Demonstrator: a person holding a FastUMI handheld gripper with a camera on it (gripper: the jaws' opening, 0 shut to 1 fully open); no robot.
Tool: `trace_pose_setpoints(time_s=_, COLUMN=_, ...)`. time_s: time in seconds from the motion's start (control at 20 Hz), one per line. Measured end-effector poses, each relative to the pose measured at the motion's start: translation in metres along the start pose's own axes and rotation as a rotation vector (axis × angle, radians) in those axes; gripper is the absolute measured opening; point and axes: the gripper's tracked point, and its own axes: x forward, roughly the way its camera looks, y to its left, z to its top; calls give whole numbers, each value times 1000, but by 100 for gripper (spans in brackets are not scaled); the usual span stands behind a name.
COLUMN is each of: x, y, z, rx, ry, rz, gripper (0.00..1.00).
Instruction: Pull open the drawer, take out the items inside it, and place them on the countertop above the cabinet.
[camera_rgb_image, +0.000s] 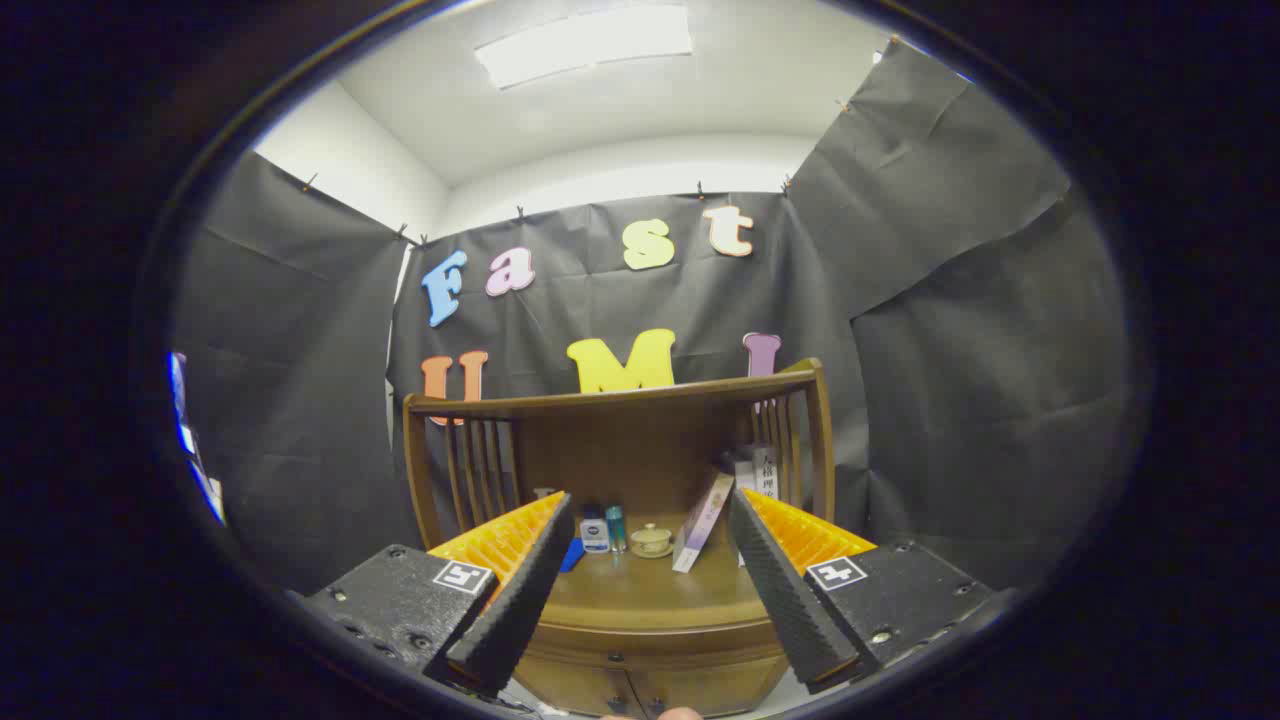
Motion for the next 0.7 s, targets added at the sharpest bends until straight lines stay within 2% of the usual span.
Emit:
trace_pose_setpoints(time_s=0.5, x=6, y=7, z=-9, rx=-42, ry=15, rz=-27, gripper=99)
trace_pose_setpoints(time_s=0.7, x=13, y=8, z=-27, rx=-33, ry=32, rz=-42, gripper=99)
